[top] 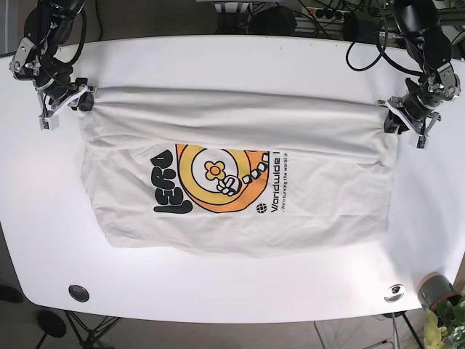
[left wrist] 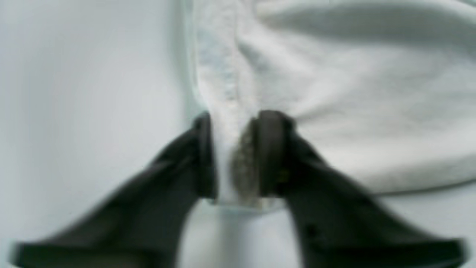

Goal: Fold the T-shirt properly
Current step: 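Pull the hem edge toward the arms with both grippers to straighten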

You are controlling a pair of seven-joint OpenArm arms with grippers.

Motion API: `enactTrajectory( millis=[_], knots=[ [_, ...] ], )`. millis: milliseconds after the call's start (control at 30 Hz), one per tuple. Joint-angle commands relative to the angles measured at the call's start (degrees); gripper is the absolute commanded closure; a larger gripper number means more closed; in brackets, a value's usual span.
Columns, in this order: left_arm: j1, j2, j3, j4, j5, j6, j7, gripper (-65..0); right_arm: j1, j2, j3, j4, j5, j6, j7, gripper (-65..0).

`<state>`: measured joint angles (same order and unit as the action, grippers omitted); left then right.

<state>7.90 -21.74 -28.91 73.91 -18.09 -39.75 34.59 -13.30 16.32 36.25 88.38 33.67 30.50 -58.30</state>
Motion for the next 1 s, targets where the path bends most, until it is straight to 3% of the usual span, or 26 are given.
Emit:
enactTrajectory(
  millis=[0, 433, 733, 967],
  knots=[
    [0.1, -0.6, -0.2, 0.4, 0.4, -0.3, 1.1, -1.3, 0.1, 1.0, 0.3, 1.0, 0.7, 0.22, 0.7, -3.2],
    [5.6, -0.6, -4.9, 6.7, 0.1, -0.3, 1.5, -0.6, -5.0, 1.1, 0.7, 9.1, 1.1, 0.31, 0.2, -2.5],
    [12.5, -0.3, -10.3, 13.6, 0.0, -0.3, 7.6, -0.7, -9.9, 1.1, 0.7, 12.1, 1.2, 0.31, 0.2, -2.5],
    [14.6, -0.3, -13.6, 13.7, 0.4, -0.3, 8.4, -1.3, -13.4, 1.0, 0.8, 14.3, 1.2, 0.31, 0.2, -2.7]
  ],
)
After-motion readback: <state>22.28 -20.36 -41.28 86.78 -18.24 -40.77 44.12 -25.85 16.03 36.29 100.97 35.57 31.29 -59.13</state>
